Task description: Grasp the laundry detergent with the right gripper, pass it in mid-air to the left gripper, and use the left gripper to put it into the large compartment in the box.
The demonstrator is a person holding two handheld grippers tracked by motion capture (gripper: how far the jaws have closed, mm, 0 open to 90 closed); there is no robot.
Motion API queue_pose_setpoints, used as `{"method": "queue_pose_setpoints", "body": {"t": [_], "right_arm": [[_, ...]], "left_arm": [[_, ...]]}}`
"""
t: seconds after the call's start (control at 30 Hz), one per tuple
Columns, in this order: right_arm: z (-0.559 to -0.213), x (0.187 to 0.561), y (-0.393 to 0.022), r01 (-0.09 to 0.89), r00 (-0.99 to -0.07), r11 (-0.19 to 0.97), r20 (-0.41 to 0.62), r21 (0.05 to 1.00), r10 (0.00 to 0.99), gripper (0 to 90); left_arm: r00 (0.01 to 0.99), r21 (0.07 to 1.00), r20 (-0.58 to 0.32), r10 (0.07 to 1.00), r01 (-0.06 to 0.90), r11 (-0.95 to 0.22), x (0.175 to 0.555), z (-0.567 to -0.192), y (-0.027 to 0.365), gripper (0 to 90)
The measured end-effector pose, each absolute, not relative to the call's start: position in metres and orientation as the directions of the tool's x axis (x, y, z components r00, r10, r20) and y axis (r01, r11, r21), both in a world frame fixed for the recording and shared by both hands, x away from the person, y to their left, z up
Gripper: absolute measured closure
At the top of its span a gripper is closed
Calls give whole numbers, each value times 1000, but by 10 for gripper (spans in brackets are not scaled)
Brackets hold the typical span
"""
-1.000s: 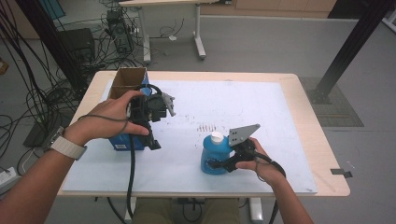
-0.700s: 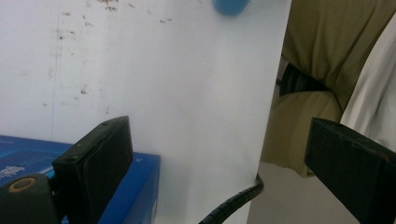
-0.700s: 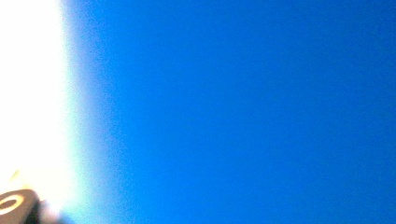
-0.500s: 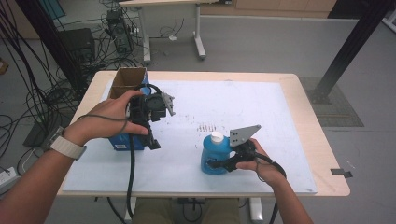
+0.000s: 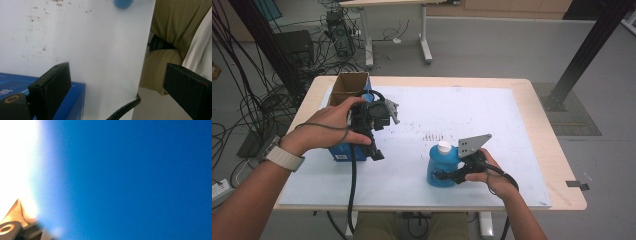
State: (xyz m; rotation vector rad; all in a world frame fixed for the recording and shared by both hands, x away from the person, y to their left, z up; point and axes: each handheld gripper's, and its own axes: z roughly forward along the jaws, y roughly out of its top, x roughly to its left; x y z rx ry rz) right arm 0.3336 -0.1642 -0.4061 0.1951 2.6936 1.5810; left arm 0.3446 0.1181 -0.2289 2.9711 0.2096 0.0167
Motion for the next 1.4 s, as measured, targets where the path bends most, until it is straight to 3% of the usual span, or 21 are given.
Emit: {"method": "queue_pose_setpoints", "body": {"t": [1.4], "right_arm": [[-407,334,-165,111,-991,473,60,874,123,437]], "left_arm": [[990,165,4,143,140,-976,344,-227,118,84]]}}
